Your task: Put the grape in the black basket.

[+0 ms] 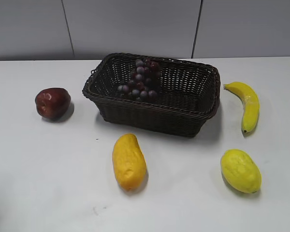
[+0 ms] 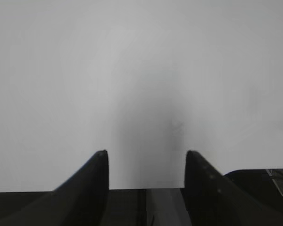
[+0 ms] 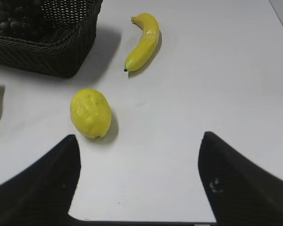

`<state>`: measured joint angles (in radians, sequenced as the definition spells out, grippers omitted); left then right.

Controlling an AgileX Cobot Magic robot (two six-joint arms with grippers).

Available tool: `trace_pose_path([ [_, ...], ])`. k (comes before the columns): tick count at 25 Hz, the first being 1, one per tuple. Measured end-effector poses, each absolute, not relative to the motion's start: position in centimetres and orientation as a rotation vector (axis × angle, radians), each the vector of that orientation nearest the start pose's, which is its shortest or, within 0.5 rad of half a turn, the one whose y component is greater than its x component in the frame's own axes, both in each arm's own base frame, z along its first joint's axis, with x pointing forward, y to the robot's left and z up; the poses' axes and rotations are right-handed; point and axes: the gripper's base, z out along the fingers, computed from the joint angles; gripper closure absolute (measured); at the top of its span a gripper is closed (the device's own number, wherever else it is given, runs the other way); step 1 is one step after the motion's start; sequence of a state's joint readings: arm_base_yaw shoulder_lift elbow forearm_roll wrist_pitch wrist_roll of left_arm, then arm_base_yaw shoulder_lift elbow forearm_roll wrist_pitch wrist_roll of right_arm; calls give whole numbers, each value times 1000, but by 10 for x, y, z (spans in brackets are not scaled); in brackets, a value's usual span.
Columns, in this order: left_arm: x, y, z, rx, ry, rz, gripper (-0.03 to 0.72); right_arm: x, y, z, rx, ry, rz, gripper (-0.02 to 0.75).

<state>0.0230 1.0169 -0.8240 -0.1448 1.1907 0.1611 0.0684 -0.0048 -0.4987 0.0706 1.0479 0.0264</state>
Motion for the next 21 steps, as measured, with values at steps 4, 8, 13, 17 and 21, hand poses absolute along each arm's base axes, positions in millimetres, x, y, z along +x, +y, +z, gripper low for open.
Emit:
trace_pose_path([
  [4, 128, -9, 276, 144, 2826, -163, 208, -5, 5, 278, -45, 2029, 144, 148],
  [8, 94, -10, 258, 144, 2782, -159, 208, -5, 5, 278, -45, 2029, 144, 148],
  [13, 63, -12, 265, 141, 2548, -145, 208, -5, 5, 278, -45, 2029, 144, 148],
  [17, 39, -13, 271, 143, 2368, -134, 208, -5, 5, 278, -45, 2029, 144, 148],
  [21, 17, -14, 274, 147, 2206, -117, 208, -5, 5, 278, -45, 2029, 144, 148],
])
